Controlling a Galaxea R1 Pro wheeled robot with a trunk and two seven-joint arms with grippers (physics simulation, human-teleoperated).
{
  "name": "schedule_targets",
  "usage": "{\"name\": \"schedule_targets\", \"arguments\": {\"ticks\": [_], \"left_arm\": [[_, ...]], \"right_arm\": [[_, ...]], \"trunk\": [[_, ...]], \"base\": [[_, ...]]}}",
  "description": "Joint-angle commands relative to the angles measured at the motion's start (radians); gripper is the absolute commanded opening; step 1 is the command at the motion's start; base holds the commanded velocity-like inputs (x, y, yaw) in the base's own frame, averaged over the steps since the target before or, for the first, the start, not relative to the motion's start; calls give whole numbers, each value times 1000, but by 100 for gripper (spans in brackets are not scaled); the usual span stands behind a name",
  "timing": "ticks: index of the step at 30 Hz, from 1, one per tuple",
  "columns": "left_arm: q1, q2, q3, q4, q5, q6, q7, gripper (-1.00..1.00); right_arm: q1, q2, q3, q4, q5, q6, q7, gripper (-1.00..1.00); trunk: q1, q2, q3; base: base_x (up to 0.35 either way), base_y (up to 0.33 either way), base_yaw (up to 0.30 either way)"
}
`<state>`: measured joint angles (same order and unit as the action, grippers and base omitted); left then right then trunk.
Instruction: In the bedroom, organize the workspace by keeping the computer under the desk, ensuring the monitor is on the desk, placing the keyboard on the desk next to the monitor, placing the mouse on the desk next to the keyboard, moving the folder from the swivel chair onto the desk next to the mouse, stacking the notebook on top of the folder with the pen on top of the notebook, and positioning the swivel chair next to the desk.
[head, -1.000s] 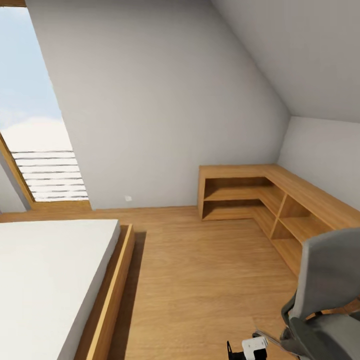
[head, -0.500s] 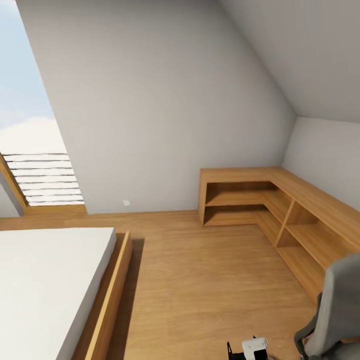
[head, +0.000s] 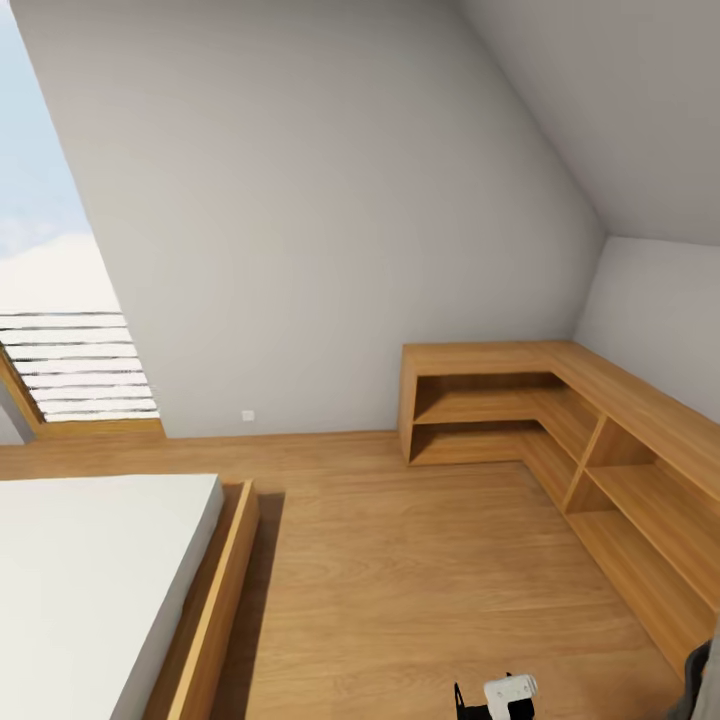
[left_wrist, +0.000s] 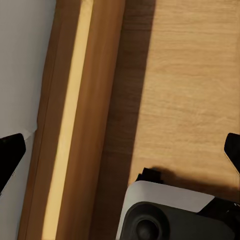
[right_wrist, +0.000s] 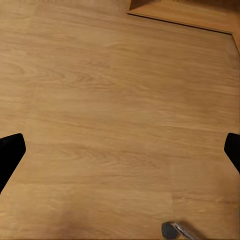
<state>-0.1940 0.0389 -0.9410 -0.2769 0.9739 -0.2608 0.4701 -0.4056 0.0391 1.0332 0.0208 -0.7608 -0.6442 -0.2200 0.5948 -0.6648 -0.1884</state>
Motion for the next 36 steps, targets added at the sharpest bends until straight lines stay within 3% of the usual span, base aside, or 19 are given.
{"name": "schedule_targets", "arguments": {"ticks": [1,36], "left_arm": [[-1,1,-9,-2,9,-3,5,100],[-1,1,-9,-2,9,-4,5,100]], "right_arm": [[-1,1,8,2,0,-2,-7,100],[-1,1,8,2,0,-2,-7,100]], "trunk": [[1,-1,-2],[1,-1,-2]], "base": [[321,0,0],[321,0,0]]}}
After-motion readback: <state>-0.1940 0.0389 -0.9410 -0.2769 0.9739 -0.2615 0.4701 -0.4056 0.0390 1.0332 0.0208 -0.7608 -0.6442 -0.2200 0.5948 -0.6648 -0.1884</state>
